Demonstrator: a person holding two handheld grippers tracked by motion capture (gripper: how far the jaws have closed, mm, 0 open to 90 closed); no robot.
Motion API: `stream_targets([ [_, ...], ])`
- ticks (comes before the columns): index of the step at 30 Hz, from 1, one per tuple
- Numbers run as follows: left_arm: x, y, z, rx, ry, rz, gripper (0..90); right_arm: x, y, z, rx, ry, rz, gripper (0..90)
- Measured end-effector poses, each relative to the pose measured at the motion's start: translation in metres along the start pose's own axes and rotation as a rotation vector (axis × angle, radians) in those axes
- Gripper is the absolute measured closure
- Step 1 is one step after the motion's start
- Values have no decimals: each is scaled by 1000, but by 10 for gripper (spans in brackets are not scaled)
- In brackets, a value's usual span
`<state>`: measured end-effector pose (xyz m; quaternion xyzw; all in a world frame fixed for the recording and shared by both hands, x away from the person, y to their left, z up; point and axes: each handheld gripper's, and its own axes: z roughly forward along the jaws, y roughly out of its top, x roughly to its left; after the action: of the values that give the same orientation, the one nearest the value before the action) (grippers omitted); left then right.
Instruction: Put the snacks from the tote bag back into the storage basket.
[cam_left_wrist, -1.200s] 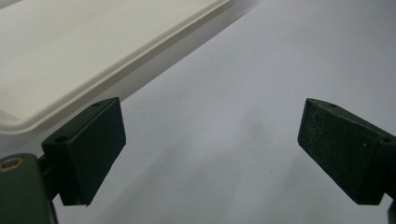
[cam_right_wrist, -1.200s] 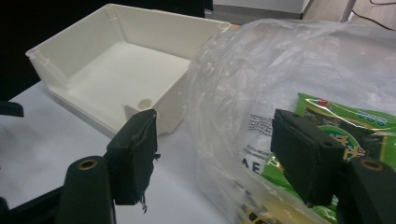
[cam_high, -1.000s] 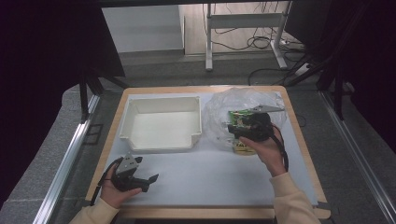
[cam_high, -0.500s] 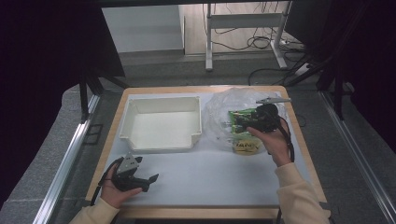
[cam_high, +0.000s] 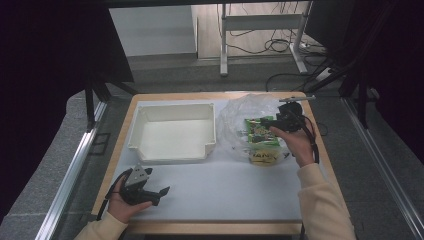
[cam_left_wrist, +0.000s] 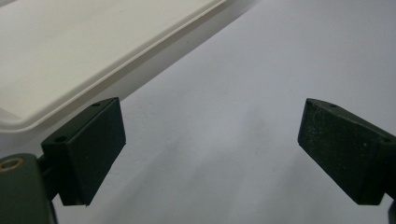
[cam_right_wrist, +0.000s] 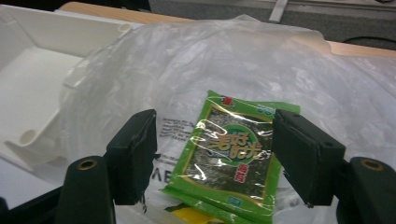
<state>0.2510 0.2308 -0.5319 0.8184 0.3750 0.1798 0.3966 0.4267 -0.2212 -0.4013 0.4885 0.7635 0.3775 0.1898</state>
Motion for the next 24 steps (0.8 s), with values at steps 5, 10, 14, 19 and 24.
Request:
stream_targets([
  [5, 0, 0, 0, 1, -1, 3, 78, -8, 4, 6, 14, -17, 17, 321],
  [10, 0, 0, 0, 3, -3, 3, 77, -13, 8, 11, 31, -30, 21, 321],
  [14, -1, 0, 1, 9, -5, 4, 77, -16, 9, 15, 46, -39, 28, 322],
  [19, -1, 0, 1, 14, -6, 6, 78, -19, 9, 19, 58, -49, 39, 323],
  [24, -1, 0, 2, 19, -7, 9, 78, -24, 8, 23, 56, -51, 57, 330],
])
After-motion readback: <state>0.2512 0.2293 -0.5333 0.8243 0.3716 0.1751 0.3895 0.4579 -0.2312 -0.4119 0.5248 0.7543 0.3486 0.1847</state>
